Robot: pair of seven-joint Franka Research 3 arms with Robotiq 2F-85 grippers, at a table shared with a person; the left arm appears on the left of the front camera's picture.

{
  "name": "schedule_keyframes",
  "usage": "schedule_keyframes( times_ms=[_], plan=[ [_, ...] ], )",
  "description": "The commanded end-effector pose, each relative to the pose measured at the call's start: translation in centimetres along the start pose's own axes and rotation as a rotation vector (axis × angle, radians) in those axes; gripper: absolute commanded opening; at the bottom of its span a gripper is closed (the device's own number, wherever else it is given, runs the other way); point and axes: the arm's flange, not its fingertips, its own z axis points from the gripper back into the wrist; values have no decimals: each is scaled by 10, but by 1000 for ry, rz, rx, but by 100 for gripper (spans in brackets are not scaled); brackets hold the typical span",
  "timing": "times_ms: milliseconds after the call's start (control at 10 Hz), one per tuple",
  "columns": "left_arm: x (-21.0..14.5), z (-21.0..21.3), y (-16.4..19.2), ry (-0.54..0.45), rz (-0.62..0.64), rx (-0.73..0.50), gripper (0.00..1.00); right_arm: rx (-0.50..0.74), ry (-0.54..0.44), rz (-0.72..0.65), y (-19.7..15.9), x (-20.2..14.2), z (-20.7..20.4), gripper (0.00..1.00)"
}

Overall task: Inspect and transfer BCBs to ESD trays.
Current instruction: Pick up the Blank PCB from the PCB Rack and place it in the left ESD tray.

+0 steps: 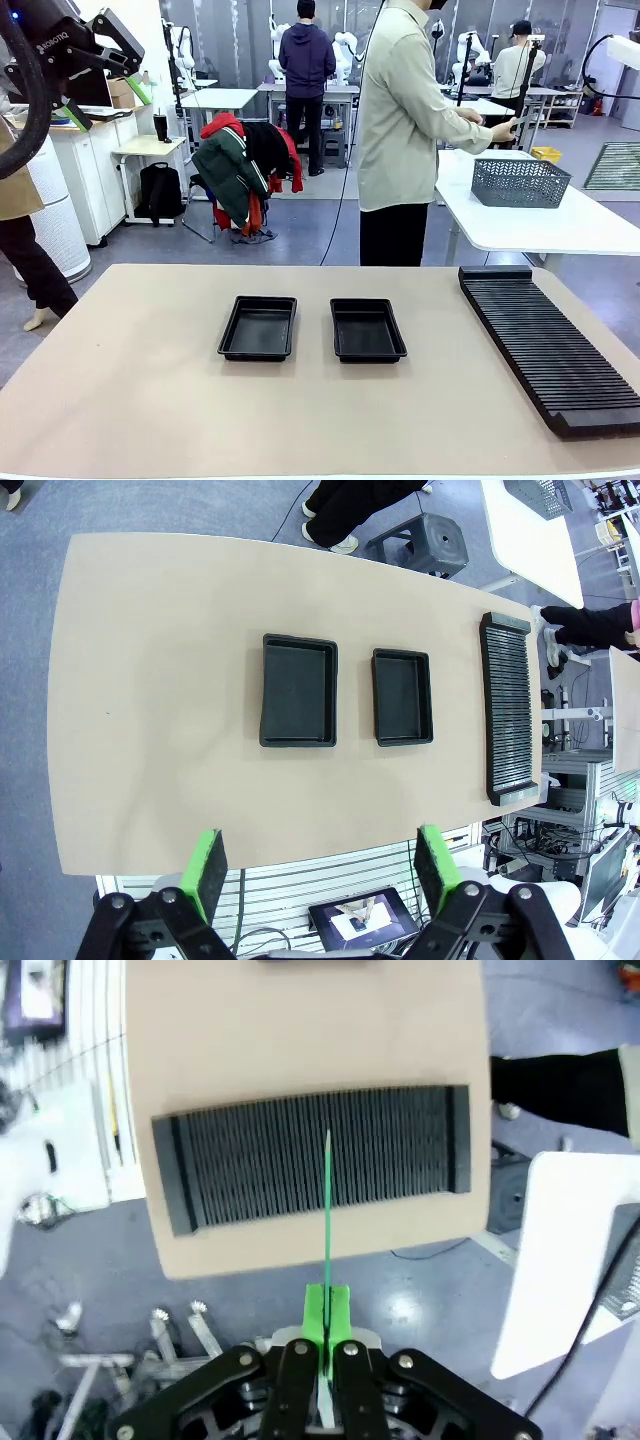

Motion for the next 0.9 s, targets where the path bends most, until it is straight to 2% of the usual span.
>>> schedule_keyframes(
  times_ms=[0, 300, 800],
  plan=[
    [0, 0, 0, 1, 2, -4, 100, 26, -96, -200, 2, 25, -10, 2],
    [0, 0, 0, 1, 2, -4, 100, 144, -207, -511, 9, 71, -36, 2],
    [0, 0, 0, 1, 2, -4, 100, 428, -369, -903, 20, 152, -130, 2]
  ],
)
